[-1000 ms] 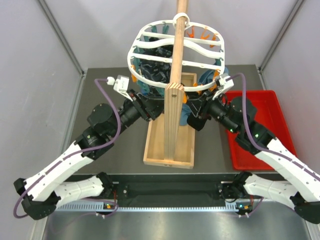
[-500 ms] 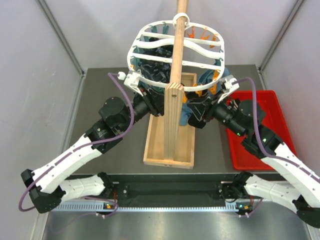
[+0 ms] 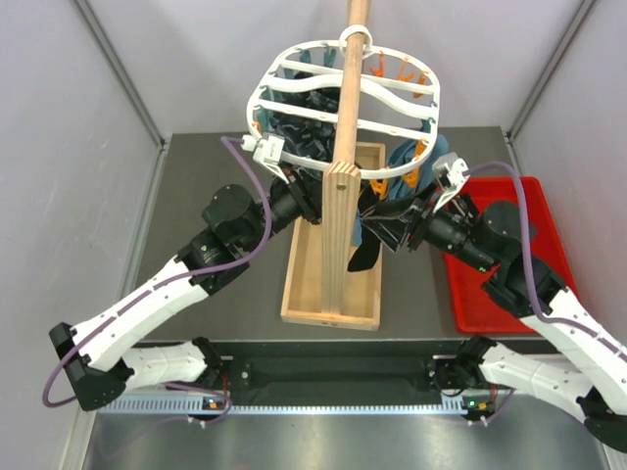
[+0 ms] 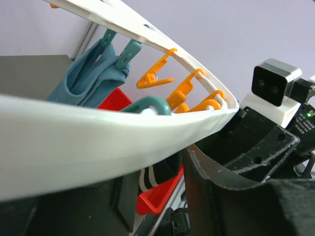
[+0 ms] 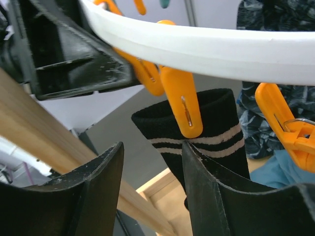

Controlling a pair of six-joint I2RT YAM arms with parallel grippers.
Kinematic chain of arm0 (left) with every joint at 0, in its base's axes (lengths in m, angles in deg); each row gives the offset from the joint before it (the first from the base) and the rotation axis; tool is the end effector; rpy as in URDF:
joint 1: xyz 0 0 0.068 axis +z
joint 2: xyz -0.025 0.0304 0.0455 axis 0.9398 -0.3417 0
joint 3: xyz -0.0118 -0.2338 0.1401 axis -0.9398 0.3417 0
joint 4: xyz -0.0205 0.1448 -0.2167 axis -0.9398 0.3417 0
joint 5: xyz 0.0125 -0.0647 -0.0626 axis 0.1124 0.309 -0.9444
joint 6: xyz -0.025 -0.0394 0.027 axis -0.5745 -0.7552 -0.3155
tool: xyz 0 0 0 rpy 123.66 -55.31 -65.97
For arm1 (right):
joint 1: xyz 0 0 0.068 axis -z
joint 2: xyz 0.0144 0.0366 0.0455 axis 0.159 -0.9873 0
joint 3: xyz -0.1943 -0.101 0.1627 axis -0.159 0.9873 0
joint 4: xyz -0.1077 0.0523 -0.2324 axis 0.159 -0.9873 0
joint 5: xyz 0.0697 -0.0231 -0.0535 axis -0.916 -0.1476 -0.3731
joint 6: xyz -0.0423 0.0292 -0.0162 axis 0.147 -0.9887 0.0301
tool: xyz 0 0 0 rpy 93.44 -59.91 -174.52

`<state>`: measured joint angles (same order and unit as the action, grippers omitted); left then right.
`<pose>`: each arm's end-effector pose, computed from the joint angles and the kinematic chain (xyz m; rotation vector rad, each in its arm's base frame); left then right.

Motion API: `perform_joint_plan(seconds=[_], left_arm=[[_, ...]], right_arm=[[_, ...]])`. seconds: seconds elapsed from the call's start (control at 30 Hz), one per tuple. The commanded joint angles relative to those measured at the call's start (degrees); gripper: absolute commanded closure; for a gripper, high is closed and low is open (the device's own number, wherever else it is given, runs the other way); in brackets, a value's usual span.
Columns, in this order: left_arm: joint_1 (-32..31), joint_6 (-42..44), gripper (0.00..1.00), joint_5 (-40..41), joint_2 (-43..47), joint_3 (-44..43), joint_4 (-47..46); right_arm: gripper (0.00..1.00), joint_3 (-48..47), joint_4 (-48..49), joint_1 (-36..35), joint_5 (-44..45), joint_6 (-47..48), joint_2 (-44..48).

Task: Clip the socks to the hanger
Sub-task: Open the clamp at the hanger.

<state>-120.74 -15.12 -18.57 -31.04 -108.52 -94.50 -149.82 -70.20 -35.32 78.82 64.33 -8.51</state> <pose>0.1556 -0.1925 0.4492 0.1833 1.5003 -1.3226 0.1168 0.1225 0.4310 -0.5051 1.5203 0.9782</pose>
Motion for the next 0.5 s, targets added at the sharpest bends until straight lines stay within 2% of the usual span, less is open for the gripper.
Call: perform_joint_plan(seconds=[0.0,0.27,0.47], left_arm=[[-0.1,-1.4,0.59,-2.2,-0.7,-2.9,-5.1],[-0.1,-2.2,0.71,-3.5,-1.1,-3.2,-5.5],[0.0,-2.5,0.76,-3.8,0.2,-2.3,-5.5]], right_arm=[[0.48,-1.1,3.1,-0.4,-4.5,0.4,1.5],[0.47,-1.7,1.4,-0.4,-4.8,-1.3,2.9],[0.47,0.3,6.0,-0.4,-9.9,-5.8,3.2]])
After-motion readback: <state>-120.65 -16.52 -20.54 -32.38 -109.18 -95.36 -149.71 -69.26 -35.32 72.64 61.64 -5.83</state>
